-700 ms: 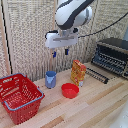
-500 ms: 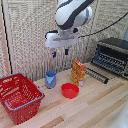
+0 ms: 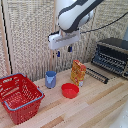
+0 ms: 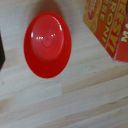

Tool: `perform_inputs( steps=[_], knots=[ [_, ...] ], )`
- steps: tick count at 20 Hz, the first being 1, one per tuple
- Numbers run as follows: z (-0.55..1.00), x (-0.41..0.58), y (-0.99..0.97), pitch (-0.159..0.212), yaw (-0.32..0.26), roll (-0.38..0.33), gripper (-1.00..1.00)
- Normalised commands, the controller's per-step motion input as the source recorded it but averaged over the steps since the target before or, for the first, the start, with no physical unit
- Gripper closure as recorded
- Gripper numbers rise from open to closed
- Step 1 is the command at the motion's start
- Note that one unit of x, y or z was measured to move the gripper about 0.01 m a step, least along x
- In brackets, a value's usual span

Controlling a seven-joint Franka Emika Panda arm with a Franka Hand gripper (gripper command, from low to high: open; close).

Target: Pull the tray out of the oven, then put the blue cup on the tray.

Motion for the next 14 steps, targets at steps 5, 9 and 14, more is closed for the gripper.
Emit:
perform_inputs(
  steps=[5,9,14],
  knots=[
    [0.00,0.000,-0.29,0.000,0.093,-0.333,-1.00],
    [0.00,0.000,-0.33,0.002,0.071,-0.340,-1.00],
    [0.00,0.000,-0.35,0.001,0.062,-0.340,-1.00]
  ],
)
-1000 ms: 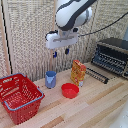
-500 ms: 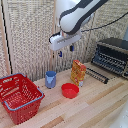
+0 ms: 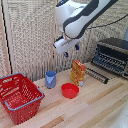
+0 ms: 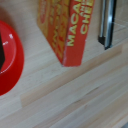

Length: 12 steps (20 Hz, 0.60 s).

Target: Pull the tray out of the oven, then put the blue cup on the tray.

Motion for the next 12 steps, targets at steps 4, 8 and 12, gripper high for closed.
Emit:
perform_inputs(
  steps=[4,8,12],
  knots=[
    [0.00,0.000,-0.37,0.000,0.081,-0.325,-1.00],
    [0.00,-0.017,-0.47,0.000,0.076,-0.295,-1.00],
    [0.00,-0.004,-0.66,0.000,0.053,-0.236,-1.00]
  ],
)
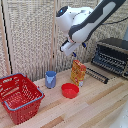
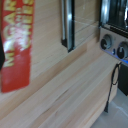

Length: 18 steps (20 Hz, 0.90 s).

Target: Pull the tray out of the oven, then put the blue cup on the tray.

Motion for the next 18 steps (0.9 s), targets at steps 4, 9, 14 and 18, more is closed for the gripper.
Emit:
perform_inputs(
  steps=[4,9,14,18],
  knots=[
    [0.00,0.000,-0.77,0.000,0.048,-0.183,-1.00],
    [-0.01,0.121,-0.88,0.002,-0.020,-0.153,-1.00],
    [-0.22,0.269,-0.64,0.050,0.000,-0.161,-1.00],
    [-0.26,0.318,-0.52,0.069,0.000,-0.194,-1.00]
  ],
)
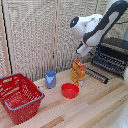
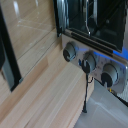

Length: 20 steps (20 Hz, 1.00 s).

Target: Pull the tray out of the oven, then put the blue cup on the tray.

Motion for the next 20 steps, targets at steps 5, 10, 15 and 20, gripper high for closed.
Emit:
perform_inputs(
  steps=[5,10,15,20],
  knots=[
    [-0.33,0.369,-0.31,0.100,0.003,-0.244,-1.00],
    [-0.39,0.278,-0.19,0.129,0.026,-0.260,-1.00],
    [-0.23,0.012,-0.37,0.049,0.068,-0.181,-1.00],
    [0.02,-0.265,-0.63,-0.003,0.087,-0.079,-1.00]
  ],
)
